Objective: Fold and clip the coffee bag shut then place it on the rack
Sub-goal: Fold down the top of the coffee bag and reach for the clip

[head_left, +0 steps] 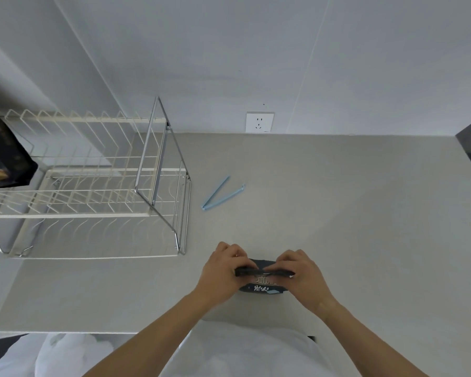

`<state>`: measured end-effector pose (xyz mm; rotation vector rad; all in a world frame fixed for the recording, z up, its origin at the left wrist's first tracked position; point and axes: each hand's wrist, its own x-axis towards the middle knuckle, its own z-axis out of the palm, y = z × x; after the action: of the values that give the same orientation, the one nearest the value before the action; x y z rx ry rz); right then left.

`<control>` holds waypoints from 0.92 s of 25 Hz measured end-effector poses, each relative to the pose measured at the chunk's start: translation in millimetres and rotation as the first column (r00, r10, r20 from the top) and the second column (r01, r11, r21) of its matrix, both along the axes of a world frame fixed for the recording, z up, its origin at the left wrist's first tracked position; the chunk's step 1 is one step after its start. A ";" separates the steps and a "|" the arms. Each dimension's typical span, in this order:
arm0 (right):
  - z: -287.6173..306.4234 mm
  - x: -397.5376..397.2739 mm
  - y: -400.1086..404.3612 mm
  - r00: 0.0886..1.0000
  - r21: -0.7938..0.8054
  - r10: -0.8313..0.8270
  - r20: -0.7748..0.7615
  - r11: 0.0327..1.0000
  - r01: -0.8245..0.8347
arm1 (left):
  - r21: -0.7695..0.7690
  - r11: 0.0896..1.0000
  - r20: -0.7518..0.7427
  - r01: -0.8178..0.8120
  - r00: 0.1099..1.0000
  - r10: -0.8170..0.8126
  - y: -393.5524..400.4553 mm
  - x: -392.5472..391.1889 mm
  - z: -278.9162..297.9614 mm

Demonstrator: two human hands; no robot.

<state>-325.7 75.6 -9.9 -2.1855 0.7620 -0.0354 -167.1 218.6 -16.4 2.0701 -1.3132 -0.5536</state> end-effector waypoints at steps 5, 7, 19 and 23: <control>-5.1 1.6 1.0 0.998 0.012 -0.051 0.024 0.999 0.051 | -0.061 0.994 -0.103 -0.087 0.992 0.080 -4.7 -2.0 -11.4; -5.4 2.6 0.8 0.999 0.007 -0.047 0.026 0.999 0.047 | -0.054 0.996 -0.130 -0.074 0.989 0.067 -5.0 -0.7 -13.6; -2.1 0.8 -7.3 0.999 0.160 -0.043 -0.030 0.986 0.047 | 0.412 0.896 -0.292 -0.166 0.908 0.302 -62.8 117.6 -16.5; -2.2 -4.5 -5.9 0.998 0.175 -0.046 -0.039 0.983 0.053 | 0.396 0.812 0.122 -0.430 0.901 0.417 -73.8 138.4 -38.1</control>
<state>-330.3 69.7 -12.1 -2.0038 0.8080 0.0435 -28.7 144.8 -54.5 2.6296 -0.7360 -0.6384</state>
